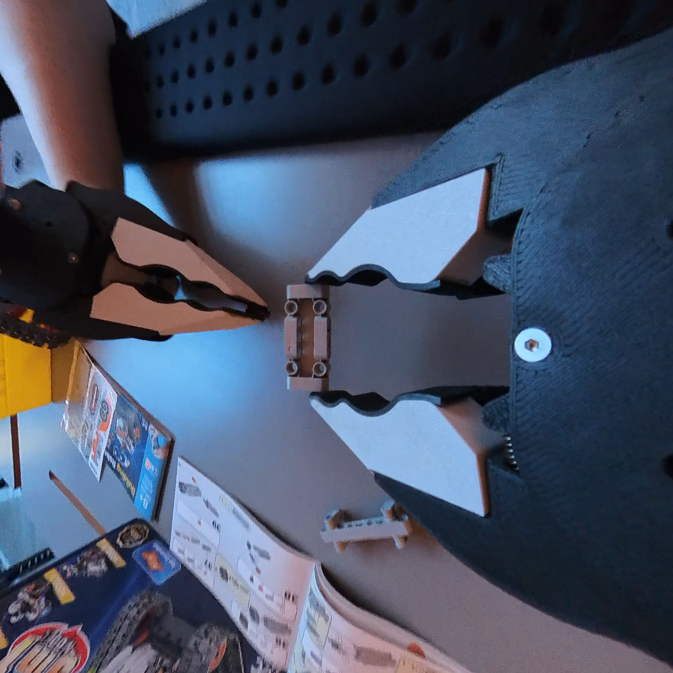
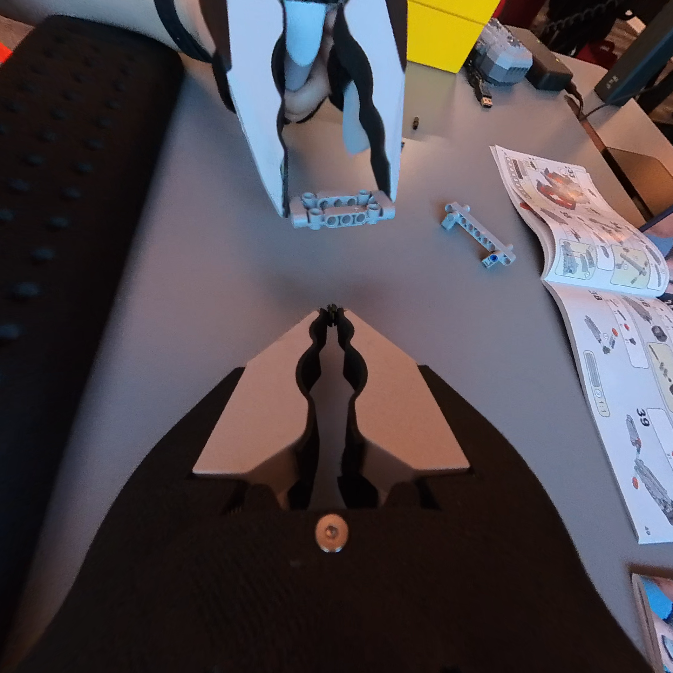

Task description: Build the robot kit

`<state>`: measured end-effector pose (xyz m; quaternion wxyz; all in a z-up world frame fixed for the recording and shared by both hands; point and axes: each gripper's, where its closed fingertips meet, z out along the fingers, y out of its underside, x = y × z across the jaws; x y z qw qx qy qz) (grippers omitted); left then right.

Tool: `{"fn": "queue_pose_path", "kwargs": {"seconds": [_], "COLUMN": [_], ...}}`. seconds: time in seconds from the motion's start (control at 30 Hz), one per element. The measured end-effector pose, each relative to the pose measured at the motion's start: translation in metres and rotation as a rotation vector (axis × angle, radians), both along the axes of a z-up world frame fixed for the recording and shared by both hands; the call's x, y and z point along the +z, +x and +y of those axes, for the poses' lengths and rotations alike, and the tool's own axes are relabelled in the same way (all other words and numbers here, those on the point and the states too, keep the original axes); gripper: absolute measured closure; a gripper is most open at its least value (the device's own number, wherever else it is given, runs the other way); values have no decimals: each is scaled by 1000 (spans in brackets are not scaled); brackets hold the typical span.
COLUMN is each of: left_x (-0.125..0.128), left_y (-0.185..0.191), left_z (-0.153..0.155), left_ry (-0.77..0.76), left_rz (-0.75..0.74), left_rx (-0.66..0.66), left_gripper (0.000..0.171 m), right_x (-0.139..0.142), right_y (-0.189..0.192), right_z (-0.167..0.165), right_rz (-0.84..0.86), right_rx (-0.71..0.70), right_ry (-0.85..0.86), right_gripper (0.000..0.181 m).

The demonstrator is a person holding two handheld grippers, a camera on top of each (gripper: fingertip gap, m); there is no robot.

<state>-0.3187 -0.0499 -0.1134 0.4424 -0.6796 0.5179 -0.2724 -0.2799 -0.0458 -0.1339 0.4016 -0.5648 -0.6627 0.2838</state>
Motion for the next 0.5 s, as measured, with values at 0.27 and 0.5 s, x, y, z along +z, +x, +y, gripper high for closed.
{"fn": "queue_pose_path", "kwargs": {"seconds": [0.27, 0.5], "left_x": [-6, 0], "left_y": [-14, -15], "left_z": [19, 21], "left_ry": [141, 202], "left_rz": [132, 124], "left_rx": [139, 170], "left_gripper": [115, 114], "right_x": [11, 14], "right_y": [-9, -23], "right_z": [14, 29], "right_rz": [24, 88], "right_rx": [-93, -245], "right_ry": [83, -180], "right_gripper": [177, 177]}}
